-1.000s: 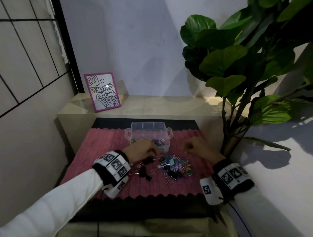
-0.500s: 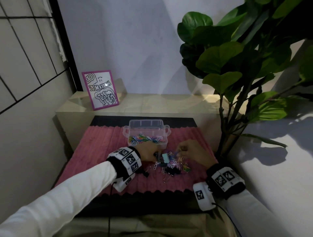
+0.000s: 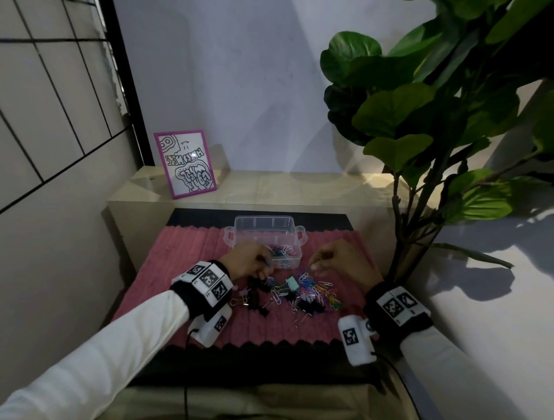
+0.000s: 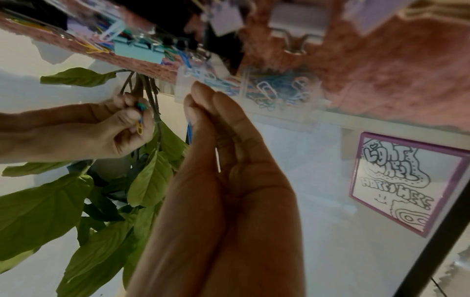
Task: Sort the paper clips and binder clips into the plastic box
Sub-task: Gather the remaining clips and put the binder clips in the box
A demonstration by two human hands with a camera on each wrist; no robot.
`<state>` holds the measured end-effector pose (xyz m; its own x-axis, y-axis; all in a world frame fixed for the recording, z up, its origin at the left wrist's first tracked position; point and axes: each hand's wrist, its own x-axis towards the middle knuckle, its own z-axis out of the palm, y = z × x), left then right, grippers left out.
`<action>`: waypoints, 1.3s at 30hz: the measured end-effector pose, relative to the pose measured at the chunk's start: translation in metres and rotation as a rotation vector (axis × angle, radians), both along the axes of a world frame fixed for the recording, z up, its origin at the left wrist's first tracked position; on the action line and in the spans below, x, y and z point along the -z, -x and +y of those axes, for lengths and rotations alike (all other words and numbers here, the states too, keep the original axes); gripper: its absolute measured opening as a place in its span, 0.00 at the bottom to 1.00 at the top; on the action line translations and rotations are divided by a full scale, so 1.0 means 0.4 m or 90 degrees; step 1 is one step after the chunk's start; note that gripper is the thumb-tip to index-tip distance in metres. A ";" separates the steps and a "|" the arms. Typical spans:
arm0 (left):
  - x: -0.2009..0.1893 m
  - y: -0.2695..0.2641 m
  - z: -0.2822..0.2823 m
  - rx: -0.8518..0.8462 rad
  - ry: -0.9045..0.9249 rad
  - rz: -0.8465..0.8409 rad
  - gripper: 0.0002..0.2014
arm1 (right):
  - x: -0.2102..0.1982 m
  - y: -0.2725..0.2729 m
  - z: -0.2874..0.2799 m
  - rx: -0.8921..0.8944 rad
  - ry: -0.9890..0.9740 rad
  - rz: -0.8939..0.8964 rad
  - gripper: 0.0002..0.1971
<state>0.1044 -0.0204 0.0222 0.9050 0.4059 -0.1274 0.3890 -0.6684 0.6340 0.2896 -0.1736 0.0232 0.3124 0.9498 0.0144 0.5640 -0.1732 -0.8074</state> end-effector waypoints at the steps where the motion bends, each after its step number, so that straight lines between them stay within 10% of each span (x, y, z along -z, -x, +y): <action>1: 0.001 0.007 0.004 -0.005 0.006 -0.008 0.08 | -0.005 0.003 0.009 -0.001 -0.001 -0.001 0.05; 10: -0.012 0.023 -0.005 0.036 -0.185 0.036 0.09 | -0.085 0.049 0.212 0.012 0.026 0.045 0.09; 21: 0.036 -0.073 -0.066 0.159 -0.242 0.159 0.19 | -0.063 0.044 0.042 -0.115 0.181 -0.373 0.08; 30: 0.025 -0.100 -0.079 0.151 -0.225 0.170 0.13 | 0.034 0.031 0.017 -0.085 0.152 -0.217 0.06; 39: -0.001 -0.062 -0.050 0.044 0.125 -0.039 0.06 | 0.012 -0.017 0.003 0.005 -0.001 -0.004 0.05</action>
<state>0.1293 -0.0406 0.0225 0.9382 0.3155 -0.1423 0.3038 -0.5539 0.7751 0.2964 -0.1723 0.0184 0.3195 0.9474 0.0177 0.5676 -0.1763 -0.8042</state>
